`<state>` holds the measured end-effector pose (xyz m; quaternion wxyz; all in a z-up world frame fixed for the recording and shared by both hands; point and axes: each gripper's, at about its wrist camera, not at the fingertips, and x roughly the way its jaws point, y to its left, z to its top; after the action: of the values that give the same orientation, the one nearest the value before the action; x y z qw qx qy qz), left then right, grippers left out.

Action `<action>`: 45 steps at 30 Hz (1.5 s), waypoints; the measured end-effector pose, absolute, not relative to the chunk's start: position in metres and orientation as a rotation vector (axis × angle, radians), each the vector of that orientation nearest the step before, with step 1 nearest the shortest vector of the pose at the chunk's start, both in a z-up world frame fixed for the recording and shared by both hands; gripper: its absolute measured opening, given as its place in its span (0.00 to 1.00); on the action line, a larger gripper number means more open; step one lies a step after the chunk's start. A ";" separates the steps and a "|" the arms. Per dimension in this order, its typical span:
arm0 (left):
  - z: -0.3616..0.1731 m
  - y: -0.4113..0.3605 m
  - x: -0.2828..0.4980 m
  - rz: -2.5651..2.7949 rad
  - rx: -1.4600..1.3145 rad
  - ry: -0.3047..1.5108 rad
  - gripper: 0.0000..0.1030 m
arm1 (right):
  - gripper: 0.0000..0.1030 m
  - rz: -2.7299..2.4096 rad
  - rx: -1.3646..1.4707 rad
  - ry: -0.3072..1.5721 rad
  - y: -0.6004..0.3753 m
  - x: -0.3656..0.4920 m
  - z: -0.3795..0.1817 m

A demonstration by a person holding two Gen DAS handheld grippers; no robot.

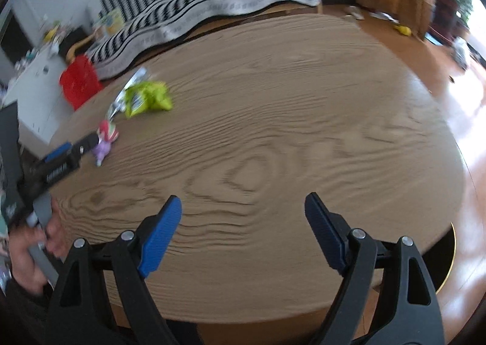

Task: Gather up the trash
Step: 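Grasp the pink mushroom toy with the left tool while the right tool grasps the yellow-green snack bag, then carry the toy and snack bag over the bin and open the right tool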

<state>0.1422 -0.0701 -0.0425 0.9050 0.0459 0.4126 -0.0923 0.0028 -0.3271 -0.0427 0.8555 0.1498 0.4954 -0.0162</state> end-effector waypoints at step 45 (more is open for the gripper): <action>-0.036 -0.057 0.139 -0.259 0.009 0.955 0.47 | 0.51 0.046 0.161 1.045 -0.237 0.143 -0.037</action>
<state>0.1389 -0.0567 -0.0365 0.8801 0.0041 0.4582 -0.1243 0.1426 -0.2375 -0.0367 0.8632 0.0768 0.4984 0.0218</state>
